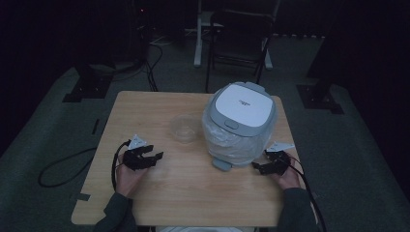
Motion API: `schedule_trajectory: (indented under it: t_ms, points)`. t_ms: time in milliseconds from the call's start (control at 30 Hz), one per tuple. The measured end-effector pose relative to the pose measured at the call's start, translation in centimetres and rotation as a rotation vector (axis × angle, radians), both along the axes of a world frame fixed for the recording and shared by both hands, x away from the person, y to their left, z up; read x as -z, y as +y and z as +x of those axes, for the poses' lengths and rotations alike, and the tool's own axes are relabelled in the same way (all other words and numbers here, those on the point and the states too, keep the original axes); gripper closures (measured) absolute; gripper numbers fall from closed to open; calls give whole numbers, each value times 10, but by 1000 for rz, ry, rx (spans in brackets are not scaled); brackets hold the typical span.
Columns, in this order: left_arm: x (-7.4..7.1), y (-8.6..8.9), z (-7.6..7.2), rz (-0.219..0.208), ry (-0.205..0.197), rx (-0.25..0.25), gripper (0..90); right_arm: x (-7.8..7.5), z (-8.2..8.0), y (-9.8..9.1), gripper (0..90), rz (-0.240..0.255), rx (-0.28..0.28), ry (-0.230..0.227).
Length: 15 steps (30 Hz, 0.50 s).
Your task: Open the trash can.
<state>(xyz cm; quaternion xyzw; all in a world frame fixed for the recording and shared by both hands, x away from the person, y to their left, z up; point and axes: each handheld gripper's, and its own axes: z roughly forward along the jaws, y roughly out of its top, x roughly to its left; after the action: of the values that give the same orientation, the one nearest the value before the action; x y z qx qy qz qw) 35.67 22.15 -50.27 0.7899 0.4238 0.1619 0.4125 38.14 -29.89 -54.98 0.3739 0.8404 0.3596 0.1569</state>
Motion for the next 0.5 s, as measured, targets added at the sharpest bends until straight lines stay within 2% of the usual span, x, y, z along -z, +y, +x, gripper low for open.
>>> schedule_trajectory:
  t_ms: [500]
  points:
    - [-13, -11, 3, -5, 3, 66, 470, 0, 0, 0, 117, 0, 2, 0]
